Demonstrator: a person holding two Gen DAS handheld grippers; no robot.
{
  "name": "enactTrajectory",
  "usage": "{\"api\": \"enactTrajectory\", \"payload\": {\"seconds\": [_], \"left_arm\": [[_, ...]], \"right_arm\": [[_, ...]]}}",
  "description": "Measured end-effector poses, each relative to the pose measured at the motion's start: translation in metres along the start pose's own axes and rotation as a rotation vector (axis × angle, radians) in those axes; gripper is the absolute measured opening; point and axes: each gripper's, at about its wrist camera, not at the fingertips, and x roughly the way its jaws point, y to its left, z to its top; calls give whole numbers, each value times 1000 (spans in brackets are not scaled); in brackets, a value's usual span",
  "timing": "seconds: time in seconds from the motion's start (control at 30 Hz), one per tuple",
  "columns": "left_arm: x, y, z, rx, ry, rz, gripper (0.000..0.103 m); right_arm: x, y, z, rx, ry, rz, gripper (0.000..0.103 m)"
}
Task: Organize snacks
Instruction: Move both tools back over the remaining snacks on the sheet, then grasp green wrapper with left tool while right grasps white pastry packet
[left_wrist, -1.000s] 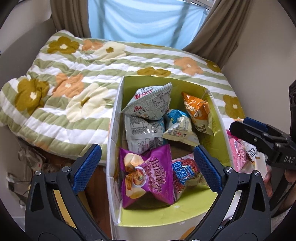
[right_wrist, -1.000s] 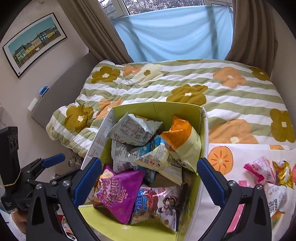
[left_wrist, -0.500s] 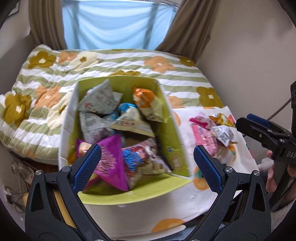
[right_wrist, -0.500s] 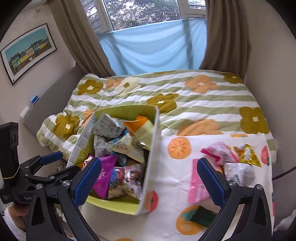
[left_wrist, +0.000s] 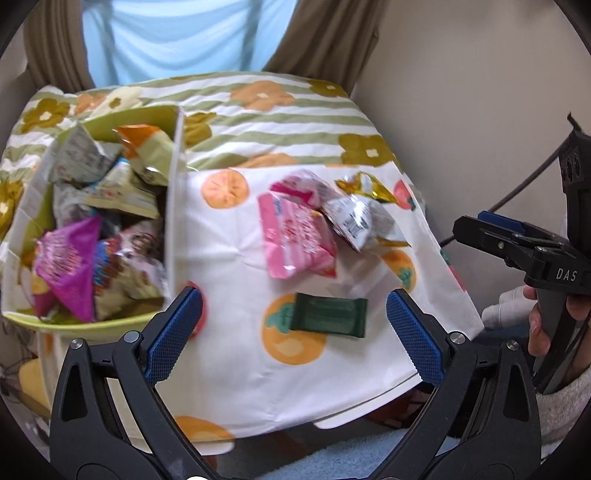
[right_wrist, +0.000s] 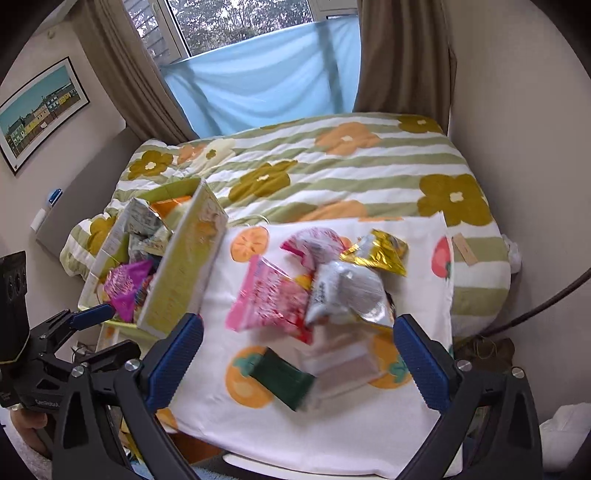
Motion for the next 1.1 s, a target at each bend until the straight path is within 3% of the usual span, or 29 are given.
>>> {"api": "enactTrajectory", "payload": {"seconds": [0.13,0.33,0.47,0.6,0.7,0.9,1.1], "left_arm": [[28,-26,-13,83,43,21,99],[68,-47,-27,305,124,82,99],[98,-54,-40,528,165,81,99],[127,-67,-59,820,220,74,99],[140,-75,-66,961,246,59,99],[164,-83,-62,1070,308,-28,99],[179,-93,-62,1191,360,-105,86]], "right_arm": [[11,-28,-13,-12,54,22,103],[28,-57,-24,-5,111,50,103],[43,-67,-32,-13,140,50,103],[60,-73,-49,-46,184,35,103],[73,-72,-62,-112,211,4,103],[93,-72,-77,-171,268,8,103],[103,-77,-83,-147,292,-4,103]]}}
